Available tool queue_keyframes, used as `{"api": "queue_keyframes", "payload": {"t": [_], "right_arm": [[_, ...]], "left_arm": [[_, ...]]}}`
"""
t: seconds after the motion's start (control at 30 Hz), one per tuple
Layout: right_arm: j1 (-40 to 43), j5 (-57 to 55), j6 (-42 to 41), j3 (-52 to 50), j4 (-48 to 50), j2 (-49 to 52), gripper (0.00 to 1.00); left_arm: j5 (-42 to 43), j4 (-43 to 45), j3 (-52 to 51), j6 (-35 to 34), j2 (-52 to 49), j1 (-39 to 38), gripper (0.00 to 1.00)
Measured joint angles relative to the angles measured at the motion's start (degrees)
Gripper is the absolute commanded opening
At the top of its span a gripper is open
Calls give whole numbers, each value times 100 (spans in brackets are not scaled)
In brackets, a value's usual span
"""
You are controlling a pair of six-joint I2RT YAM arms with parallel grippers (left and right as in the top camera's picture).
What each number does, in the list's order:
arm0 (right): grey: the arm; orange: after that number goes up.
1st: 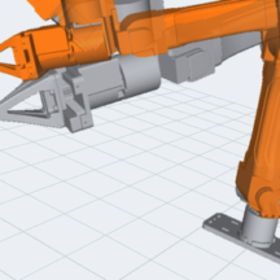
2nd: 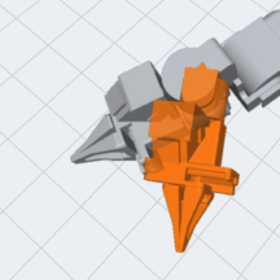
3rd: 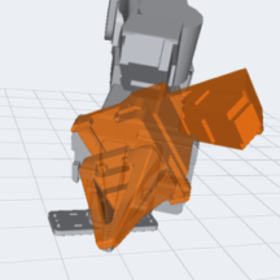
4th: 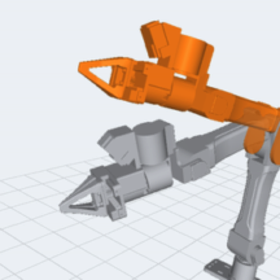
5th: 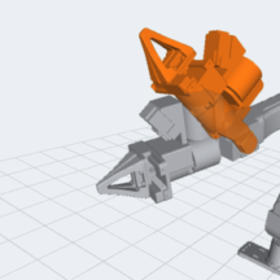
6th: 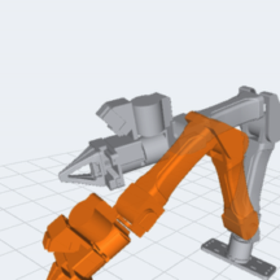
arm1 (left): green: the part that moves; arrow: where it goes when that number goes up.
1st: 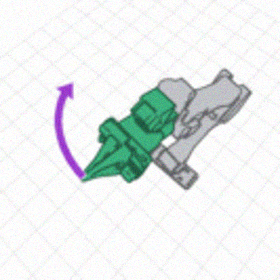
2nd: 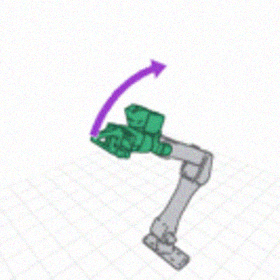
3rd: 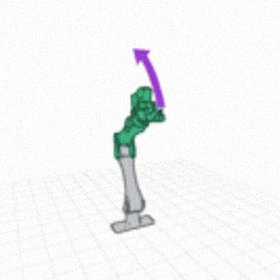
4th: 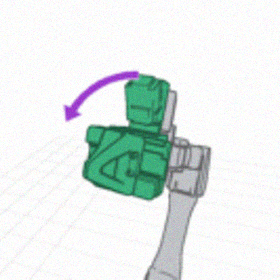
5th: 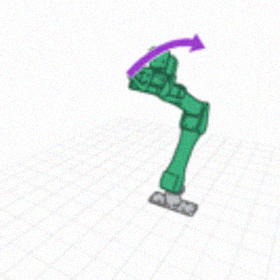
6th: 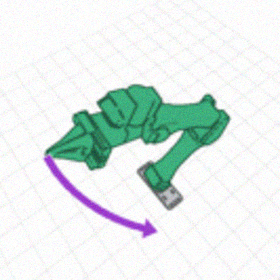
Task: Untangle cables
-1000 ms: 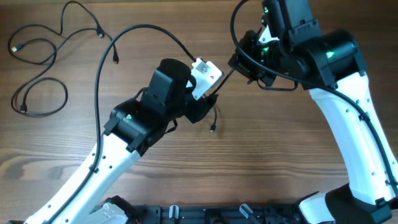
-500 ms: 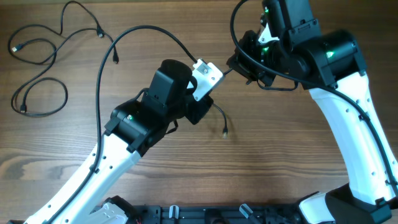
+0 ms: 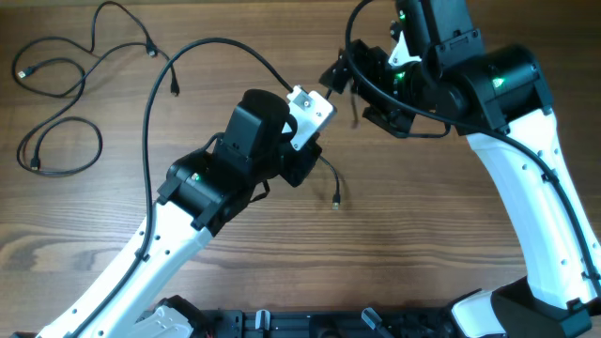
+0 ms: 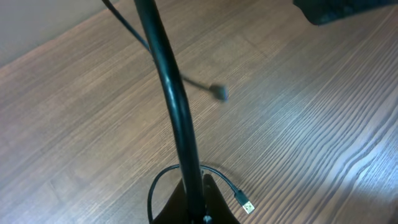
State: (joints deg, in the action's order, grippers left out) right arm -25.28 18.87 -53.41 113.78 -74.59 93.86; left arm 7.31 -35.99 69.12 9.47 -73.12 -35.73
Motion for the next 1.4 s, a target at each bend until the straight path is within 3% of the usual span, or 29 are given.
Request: {"api": "queue_keyframes", "payload": {"t": [0.17, 0.37, 0.57, 0.73, 1.13, 1.27, 1.4], "right_arm": [[0, 0, 105, 0, 2, 0, 99], [0, 0, 258, 0, 0, 0, 100], [0, -4, 387, 0, 0, 0, 100], [0, -7, 431, 0, 0, 0, 100], [0, -160, 525, 0, -2, 0, 99], [0, -173, 560, 0, -177, 0, 100], [0, -203, 841, 0, -286, 0, 100]], "left_arm": [[-7, 7, 0, -745, 0, 468, 4], [190, -192, 0, -2649, 0, 1838, 4], [680, -527, 0, -3152, 0, 2461, 4], [822, -313, -9, -3779, 144, 3047, 4], [894, -256, -9, -5460, 1805, 5692, 4], [866, -254, -9, -5840, 1897, 6981, 4], [732, -326, -7, -5956, 1663, 7718, 4]]}}
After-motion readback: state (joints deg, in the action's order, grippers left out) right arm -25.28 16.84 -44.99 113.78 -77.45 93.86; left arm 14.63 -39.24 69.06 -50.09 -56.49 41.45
